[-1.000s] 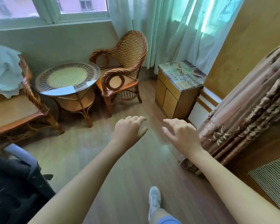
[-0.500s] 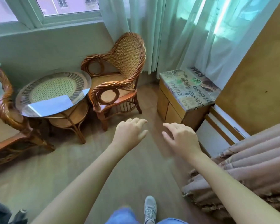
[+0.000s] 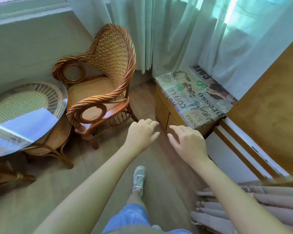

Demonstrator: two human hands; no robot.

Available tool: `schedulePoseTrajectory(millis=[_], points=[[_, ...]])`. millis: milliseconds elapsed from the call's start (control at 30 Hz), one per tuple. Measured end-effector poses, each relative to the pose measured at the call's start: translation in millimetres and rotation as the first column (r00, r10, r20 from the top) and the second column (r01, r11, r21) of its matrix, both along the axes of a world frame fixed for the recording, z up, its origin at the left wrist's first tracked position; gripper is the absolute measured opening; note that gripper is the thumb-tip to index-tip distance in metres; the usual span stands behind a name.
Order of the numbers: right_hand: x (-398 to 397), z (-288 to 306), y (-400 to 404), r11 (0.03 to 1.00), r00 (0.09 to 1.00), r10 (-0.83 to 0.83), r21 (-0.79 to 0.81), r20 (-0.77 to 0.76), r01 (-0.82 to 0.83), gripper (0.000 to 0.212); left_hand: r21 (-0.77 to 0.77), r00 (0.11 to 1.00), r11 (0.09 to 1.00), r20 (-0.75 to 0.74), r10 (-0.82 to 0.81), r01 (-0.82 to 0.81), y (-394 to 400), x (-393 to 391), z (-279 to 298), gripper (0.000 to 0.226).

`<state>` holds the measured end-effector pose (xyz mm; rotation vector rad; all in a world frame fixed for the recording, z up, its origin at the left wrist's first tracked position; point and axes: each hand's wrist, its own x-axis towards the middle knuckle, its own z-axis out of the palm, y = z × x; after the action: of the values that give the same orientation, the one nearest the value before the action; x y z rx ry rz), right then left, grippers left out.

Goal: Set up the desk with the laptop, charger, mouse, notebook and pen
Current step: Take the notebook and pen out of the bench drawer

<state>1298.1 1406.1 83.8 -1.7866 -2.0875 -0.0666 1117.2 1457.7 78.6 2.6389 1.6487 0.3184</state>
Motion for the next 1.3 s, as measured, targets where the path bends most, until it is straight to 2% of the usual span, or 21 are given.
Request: schedulePoseTrajectory(millis=[267,567,700,900,967,1067,1133,1167,1200,1233,1300], points=[[14.8,-35.2,135.6,0.986,0.986,-0.157,-0.049,0.052,0.160,0.035,-0.118,0.987,0.981,0.054,-0.150,0.156,170.5,50.8,-45.5,0.037],[55.2,-93.9,232.8,0.951,0.969,-0.245,-0.183,0.036,0.247,0.040,-0.250,0.974,0.948,-0.054,-0.218,0.198,290.4,85.6,-133.0,0.033],[70.3,-136.7,263.6,0.946,0.968,-0.246,-0.208,0.045,0.250,0.042,-0.295,0.974,0.950,-0.166,-0.157,0.103,321.4,100.5,-193.1,0.028],[78.4,-203.5,288.9,0.918,0.967,-0.247,-0.303,0.063,0.254,0.044,-0.432,0.990,0.901,-0.112,-0.083,0.027,342.8,136.6,-261.3,0.041],[80.2,-224.4,292.1,0.893,0.958,-0.280,-0.348,0.069,0.286,0.045,-0.547,0.998,0.836,-0.068,0.018,-0.052,346.1,143.9,-283.9,0.046],[80.4,-248.0,298.4,0.873,0.946,-0.312,-0.366,0.087,0.322,0.045,-0.737,0.969,0.657,0.015,0.246,-0.156,354.1,148.5,-316.3,0.056],[78.6,-258.8,305.4,0.870,0.935,-0.343,-0.347,0.086,0.351,0.045,-0.812,0.945,0.569,0.073,0.318,-0.129,356.9,153.2,-332.7,0.059],[77.1,-264.2,309.5,0.869,0.930,-0.358,-0.333,0.084,0.365,0.045,-0.847,0.915,0.526,0.149,0.375,-0.078,357.4,155.2,-343.1,0.062],[74.8,-269.7,313.7,0.869,0.924,-0.373,-0.317,0.083,0.380,0.046,-0.883,0.853,0.469,0.240,0.463,-0.006,358.0,157.3,-348.7,0.067],[72.5,-275.6,318.0,0.869,0.918,-0.389,-0.300,0.081,0.394,0.046,-0.904,0.751,0.422,0.326,0.574,0.070,359.1,159.5,-356.3,0.077],[67.1,-288.2,325.2,0.863,0.906,-0.416,-0.280,0.076,0.420,0.048,-0.919,0.591,0.365,0.379,0.712,0.149,362.8,164.4,-365.3,0.094]])
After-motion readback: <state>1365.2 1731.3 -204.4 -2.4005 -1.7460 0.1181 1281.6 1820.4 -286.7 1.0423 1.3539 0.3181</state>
